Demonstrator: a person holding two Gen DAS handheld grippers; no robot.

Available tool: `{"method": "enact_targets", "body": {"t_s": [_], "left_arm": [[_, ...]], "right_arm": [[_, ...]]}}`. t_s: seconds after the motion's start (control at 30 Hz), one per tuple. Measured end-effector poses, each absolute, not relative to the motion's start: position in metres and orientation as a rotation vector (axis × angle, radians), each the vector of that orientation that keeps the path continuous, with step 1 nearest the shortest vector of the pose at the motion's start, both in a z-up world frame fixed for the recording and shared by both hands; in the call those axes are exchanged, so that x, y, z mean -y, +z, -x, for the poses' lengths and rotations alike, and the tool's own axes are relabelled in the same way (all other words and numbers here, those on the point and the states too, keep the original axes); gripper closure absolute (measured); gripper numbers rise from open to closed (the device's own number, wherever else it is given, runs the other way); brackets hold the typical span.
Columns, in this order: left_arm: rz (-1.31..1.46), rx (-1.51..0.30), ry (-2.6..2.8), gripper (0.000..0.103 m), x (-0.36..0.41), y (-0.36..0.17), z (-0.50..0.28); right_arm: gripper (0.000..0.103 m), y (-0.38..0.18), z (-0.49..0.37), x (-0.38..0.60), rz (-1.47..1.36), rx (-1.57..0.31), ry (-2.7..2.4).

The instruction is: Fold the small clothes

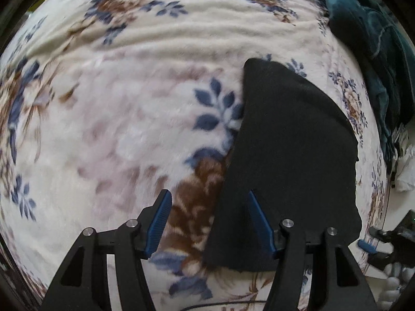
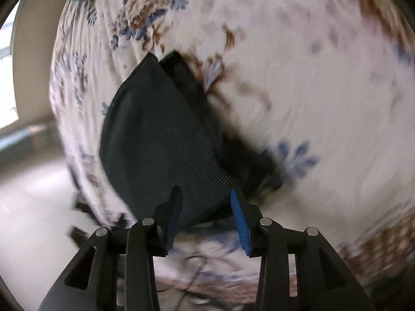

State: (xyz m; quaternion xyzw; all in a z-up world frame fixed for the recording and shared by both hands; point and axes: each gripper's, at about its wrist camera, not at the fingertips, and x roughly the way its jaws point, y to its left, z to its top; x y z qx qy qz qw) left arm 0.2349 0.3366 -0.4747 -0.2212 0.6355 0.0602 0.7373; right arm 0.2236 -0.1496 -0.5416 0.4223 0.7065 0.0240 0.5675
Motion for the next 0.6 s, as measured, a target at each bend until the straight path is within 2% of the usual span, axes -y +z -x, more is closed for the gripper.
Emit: {"method": "enact_targets", "body": {"t_s": [0.17,0.2,0.23,0.27,0.37,0.5,0.6], "left_arm": [[0.503,-1.415,0.139,0.045,-0.334,-0.478,-0.226],[0.504,-1.413,0.135,0.045,-0.334,-0.478,-0.225],[0.502,-1.411,0.133,0.045,-0.333,-0.477,-0.224],[0.502,-1.408,0.133,0.045,-0.332,-0.477,-0.224],[0.506,-1.404,0.124,0.045,-0.331,-0.476,-0.221],[0.508,-1.403,0.120,0.045,-0.331,-0.476,-0.219],[0.522,-1.404,0.120,0.045,-0.333,-0.478,-0.219]], "right_arm": [[0.061,-0.581,-0.210,0.130,-1.081,-1.742,-0.014],[0.077,-0.585,-0.207,0.129,-1.124,-1.714,-0.034],[0.088,-0.585,-0.207,0.128,-1.138,-1.691,-0.045],[0.092,-0.581,-0.205,0.128,-1.133,-1.673,-0.063],[0.097,-0.563,-0.196,0.129,-1.094,-1.625,-0.073],[0.097,-0.547,-0.193,0.125,-1.017,-1.619,-0.076],[0.096,-0.567,-0.200,0.128,-0.982,-1.677,-0.087]]}}
